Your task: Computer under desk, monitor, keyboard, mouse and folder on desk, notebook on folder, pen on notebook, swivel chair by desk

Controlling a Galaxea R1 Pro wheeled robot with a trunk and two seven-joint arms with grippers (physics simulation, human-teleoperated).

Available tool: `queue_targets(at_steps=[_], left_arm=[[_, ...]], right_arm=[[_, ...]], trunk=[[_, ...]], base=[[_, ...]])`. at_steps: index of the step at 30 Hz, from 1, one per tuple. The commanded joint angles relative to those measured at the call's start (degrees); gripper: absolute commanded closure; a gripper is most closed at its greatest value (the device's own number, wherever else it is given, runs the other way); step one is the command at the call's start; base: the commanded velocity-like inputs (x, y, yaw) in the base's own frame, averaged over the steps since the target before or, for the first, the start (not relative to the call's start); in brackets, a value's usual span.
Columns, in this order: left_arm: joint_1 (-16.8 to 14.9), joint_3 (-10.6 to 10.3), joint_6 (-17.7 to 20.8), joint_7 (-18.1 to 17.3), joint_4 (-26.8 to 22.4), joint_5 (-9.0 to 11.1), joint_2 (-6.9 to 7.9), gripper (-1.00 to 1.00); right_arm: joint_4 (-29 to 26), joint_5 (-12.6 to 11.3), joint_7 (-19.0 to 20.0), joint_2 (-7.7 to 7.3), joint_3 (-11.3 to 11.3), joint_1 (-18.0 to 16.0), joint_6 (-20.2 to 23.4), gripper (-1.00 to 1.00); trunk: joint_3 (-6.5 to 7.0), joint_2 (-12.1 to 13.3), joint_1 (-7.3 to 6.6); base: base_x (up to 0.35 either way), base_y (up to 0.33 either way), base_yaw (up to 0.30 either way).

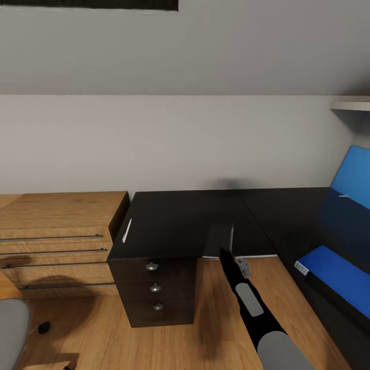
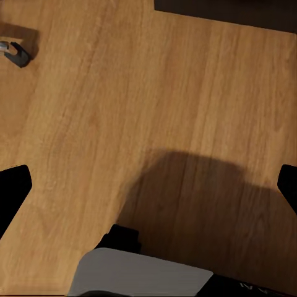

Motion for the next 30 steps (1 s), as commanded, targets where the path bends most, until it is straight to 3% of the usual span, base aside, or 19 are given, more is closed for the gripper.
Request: queue_targets(at_steps=[1, 9, 10, 14, 15, 18, 25, 26, 27, 30], left_arm=[[-0.05, -0.25, -0.43, 0.25, -0.06, 0.6, 0.04, -1.0], [-0.06, -0.25, -0.43, 0.26, 0.06, 0.6, -0.09, -1.0], [-0.05, -0.25, -0.43, 0.26, 0.06, 0.6, -0.11, -1.0], [-0.07, -0.25, -0.43, 0.26, 0.08, 0.6, -0.12, -1.0], [-0.09, -0.25, -0.38, 0.23, 0.2, 0.6, -0.13, -1.0], [-0.06, -0.25, -0.35, 0.2, 0.65, 0.6, -0.5, -1.0], [-0.05, -0.21, -0.34, 0.18, 1.33, 0.6, -1.0, -1.0], [-0.03, -0.21, -0.34, 0.18, 1.47, 0.6, -1.03, -1.0], [-0.04, -0.19, -0.34, 0.17, 1.91, 0.6, -1.08, -1.0], [-0.06, -0.17, -0.34, 0.17, 2.3, 0.6, -1.18, -1.0]], right_arm=[[-0.17, -0.6, 0.53, 0.04, -0.18, -0.01, -0.01, 1.0], [-7.46, -0.67, 0.66, 0.04, -0.3, 2.49, -0.02, 1.0], [-11.15, -0.67, 0.38, 0.02, -0.45, 3.62, -0.02, 1.0], [-13.35, -0.68, 0.01, -0.32, -1.4, 4.14, 0.0, 1.0], [-14.66, -0.68, -0.81, -0.78, -5.23, 4.41, 0.07, 1.0], [-16.61, -0.61, -2.21, -1.16, -7.86, 4.45, 0.29, 1.0], [-18.89, -0.75, -5.39, -3.25, -10.71, 4.46, 0.63, 1.0], [-19.44, -0.85, -6.23, -3.57, -11.74, 4.46, 0.93, 1.0], [-20.74, -1.91, -8.44, -4.14, -15.49, 4.46, 4.13, 1.0], [-21.85, -2.71, -9.42, -4.23, -18.54, 4.46, 7.39, 1.0]], trunk=[[0.14, 0.39, -0.22], [1.58, 3.6, -1.98], [1.76, 4.0, -2.2], [2.48, 5.61, -3.08], [2.48, 5.61, -3.08], [2.48, 5.61, -3.08], [2.48, 5.61, -3.08], [2.48, 5.61, -3.08], [2.48, 5.61, -3.08], [2.48, 5.61, -3.08]], base=[[0.0, 0.0, 0.0], [0.0, 0.0, 0.0], [0.0, 0.0, 0.0], [0.0, 0.0, 0.0], [0.0, 0.0, -0.105], [0.0, 0.0, -0.189], [0.0, 0.0, -0.249], [0.0, 0.0, -0.261], [0.0, 0.0, -0.264], [0.0, 0.0, -0.264]])
